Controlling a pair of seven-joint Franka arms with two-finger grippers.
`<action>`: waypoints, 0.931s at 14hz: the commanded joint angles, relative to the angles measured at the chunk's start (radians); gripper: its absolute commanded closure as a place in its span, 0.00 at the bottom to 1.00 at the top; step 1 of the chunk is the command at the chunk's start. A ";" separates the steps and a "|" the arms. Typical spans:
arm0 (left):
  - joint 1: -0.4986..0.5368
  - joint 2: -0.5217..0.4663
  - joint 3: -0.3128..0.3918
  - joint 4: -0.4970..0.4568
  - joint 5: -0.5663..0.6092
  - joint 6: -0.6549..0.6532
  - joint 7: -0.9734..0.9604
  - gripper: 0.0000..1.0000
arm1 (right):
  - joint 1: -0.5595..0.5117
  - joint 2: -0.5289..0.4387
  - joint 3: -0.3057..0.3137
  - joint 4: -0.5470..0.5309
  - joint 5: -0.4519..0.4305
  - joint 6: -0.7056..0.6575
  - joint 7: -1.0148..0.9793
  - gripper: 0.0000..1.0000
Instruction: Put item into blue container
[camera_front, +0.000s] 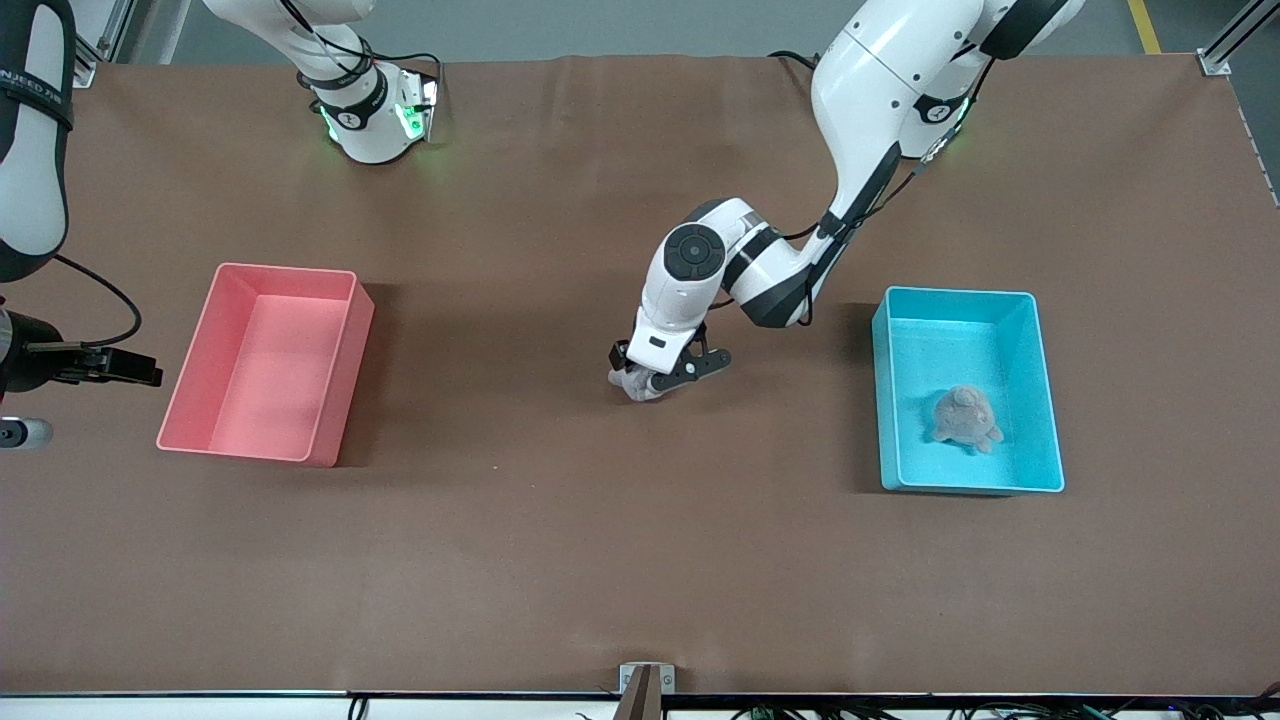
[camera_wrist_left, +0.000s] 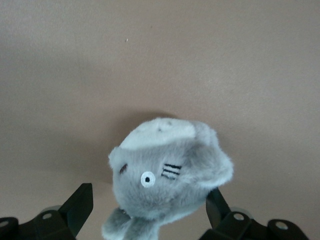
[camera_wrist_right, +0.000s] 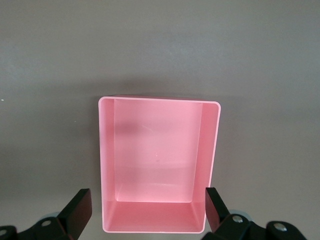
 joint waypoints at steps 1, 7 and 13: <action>-0.002 0.003 0.003 0.011 0.018 0.006 0.006 0.01 | -0.001 -0.010 0.001 0.018 0.013 -0.030 0.007 0.00; -0.008 0.044 0.010 0.018 0.020 0.127 0.001 0.01 | -0.002 -0.021 -0.001 0.016 0.059 -0.064 0.007 0.00; -0.009 0.060 0.027 0.017 0.039 0.155 -0.001 0.44 | -0.008 -0.079 -0.005 -0.028 0.047 -0.113 0.006 0.00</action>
